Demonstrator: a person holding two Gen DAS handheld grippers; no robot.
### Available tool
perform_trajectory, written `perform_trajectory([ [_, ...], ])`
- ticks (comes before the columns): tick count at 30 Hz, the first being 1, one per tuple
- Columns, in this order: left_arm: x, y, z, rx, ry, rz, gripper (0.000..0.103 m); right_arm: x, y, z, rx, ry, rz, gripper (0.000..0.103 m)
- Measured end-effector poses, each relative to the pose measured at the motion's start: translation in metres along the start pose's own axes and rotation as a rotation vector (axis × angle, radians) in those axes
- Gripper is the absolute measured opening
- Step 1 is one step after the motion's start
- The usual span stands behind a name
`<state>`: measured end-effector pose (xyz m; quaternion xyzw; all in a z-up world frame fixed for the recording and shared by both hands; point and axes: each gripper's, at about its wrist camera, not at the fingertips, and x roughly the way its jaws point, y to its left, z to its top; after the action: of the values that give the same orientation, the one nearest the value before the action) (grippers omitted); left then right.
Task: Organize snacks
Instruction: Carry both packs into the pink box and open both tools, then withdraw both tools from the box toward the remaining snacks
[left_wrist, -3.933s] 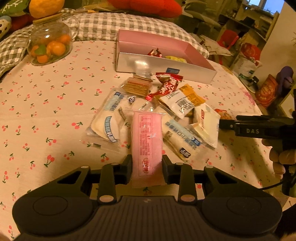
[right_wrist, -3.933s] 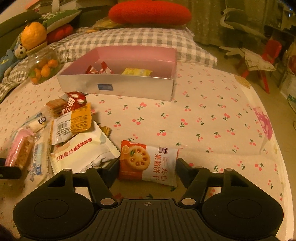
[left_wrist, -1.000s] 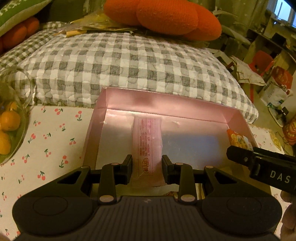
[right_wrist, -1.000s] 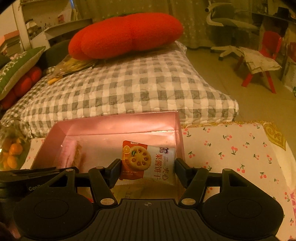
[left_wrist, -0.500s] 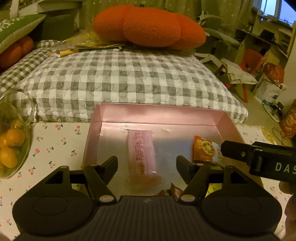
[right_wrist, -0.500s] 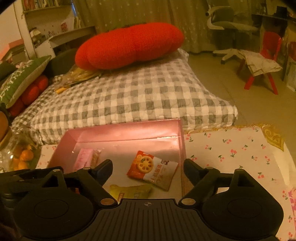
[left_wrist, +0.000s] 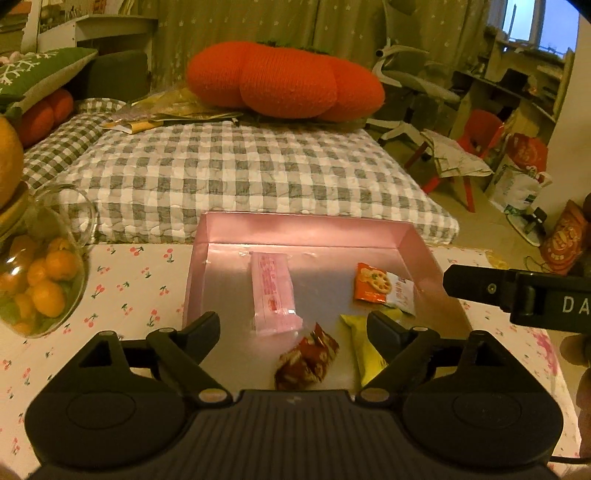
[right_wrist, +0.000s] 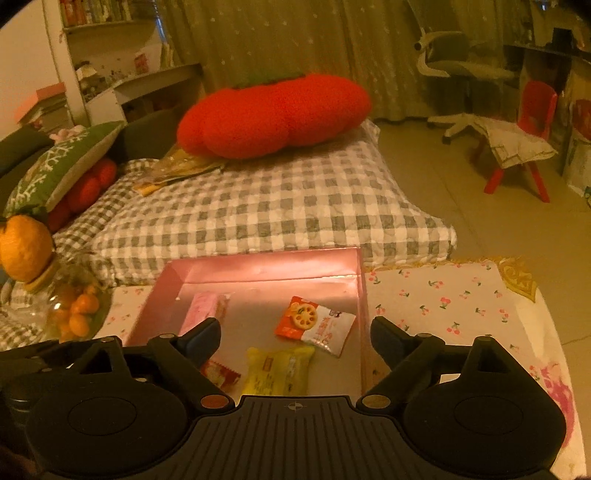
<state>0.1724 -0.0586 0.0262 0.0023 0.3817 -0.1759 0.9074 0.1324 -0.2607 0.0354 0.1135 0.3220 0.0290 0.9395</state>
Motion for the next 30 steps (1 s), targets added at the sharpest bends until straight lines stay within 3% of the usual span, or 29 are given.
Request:
perform_trajectory([
  [15,-0.048,0.0,-0.024,-0.007,-0.001,-0.007,0.101,-0.053,0.02,-0.026,-0.052,0.029,-0.004,0.097],
  [26,-0.062,0.014,-0.05,-0.002,0.07,0.048,0.102,-0.068,0.024,-0.056,-0.017,0.123,0.008,0.098],
  [30,-0.066,0.018,-0.061,-0.008,0.106,0.033,0.102,-0.07,0.029,-0.069,-0.041,0.14,0.004,0.098],
])
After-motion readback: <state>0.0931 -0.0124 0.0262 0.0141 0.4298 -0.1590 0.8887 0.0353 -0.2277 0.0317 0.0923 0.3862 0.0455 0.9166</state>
